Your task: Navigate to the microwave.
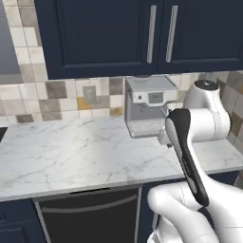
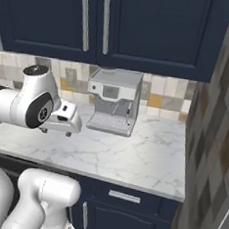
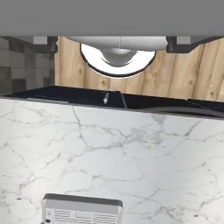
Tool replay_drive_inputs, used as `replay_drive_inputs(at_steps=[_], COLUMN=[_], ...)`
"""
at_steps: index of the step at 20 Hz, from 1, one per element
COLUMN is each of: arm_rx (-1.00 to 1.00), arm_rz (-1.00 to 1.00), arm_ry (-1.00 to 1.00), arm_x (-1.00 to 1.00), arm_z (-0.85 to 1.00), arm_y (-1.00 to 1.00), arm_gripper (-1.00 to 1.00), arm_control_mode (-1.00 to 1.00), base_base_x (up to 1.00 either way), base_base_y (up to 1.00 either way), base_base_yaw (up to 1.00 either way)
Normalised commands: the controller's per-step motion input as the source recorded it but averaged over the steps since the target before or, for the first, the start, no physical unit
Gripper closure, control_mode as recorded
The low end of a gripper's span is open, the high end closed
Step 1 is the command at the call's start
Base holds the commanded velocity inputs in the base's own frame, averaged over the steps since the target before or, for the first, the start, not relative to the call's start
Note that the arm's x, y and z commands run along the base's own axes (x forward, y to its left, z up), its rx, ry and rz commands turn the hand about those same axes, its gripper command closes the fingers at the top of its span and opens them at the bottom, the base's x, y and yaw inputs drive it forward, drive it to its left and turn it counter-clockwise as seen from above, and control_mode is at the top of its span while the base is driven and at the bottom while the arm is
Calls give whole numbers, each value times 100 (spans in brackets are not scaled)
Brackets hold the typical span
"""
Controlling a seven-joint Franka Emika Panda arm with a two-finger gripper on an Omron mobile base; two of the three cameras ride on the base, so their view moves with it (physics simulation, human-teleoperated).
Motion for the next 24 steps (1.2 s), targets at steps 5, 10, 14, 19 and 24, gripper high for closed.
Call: replay_drive_inputs(at_steps=[5, 10, 14, 19, 24], arm_rx=[0, 0, 0, 0, 0], arm_rz=[0, 0, 0, 0, 0], arm_ry=[0, 0, 0, 0, 0], arm_x=[0, 0, 0, 0, 0], arm_z=[0, 0, 0, 0, 0], arm_y=[0, 0, 0, 0, 0], arm_gripper=[-100, -100, -100, -100, -100], arm_control_mode=[100, 100, 100, 100, 100], base_base_x=[-35, -6, 6, 18, 29], base_base_y=[38, 41, 60, 65, 67], base_base_yaw=[55, 72, 77, 76, 73])
